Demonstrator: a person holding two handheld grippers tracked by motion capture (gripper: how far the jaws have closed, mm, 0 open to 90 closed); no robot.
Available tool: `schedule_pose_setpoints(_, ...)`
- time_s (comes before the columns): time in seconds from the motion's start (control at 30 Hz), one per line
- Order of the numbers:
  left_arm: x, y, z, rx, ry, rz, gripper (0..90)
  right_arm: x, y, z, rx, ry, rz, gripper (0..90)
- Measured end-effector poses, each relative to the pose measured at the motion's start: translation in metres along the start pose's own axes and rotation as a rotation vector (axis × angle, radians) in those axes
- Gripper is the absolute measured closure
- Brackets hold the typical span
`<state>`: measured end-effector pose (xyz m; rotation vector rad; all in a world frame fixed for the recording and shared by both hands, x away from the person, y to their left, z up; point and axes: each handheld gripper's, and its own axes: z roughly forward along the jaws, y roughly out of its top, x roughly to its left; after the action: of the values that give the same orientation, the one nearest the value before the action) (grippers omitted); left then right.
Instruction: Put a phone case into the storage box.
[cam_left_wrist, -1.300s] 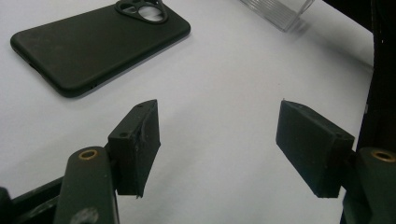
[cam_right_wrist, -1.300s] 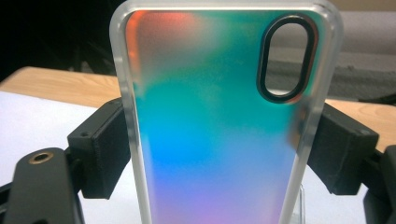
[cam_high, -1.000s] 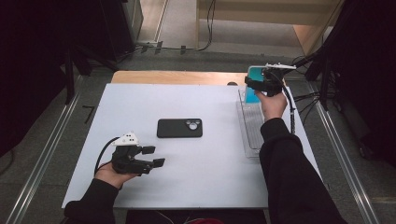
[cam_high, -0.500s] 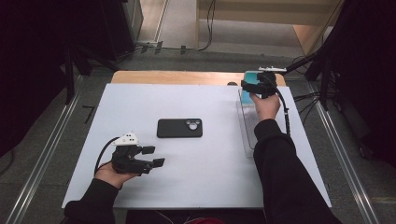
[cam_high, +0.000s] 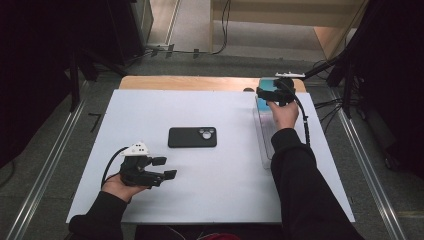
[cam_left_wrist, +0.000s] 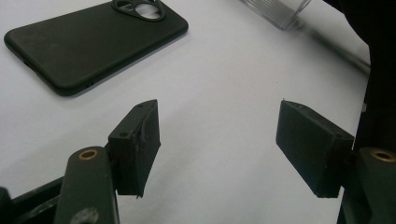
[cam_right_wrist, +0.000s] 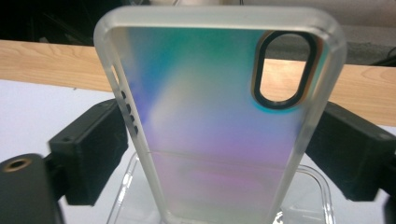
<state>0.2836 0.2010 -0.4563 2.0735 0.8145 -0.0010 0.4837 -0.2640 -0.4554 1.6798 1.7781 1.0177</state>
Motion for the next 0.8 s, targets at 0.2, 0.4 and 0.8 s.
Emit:
schedule_pose_setpoints(0.2,0.000,0.000,0.000,0.000,0.002,-0.005,31.0,0.000,0.000,-0.002,0.017,0.018,-0.003,0.8)
schedule_pose_setpoints(0.4,0.003,0.000,0.001,0.006,-0.002,-0.030,30.8,0.003,0.002,-0.013,0.019,0.032,-0.005,0.5)
schedule_pose_setpoints(0.8,0.006,0.003,0.001,-0.002,-0.003,-0.050,30.8,0.004,0.002,-0.061,0.050,0.068,-0.022,0.6)
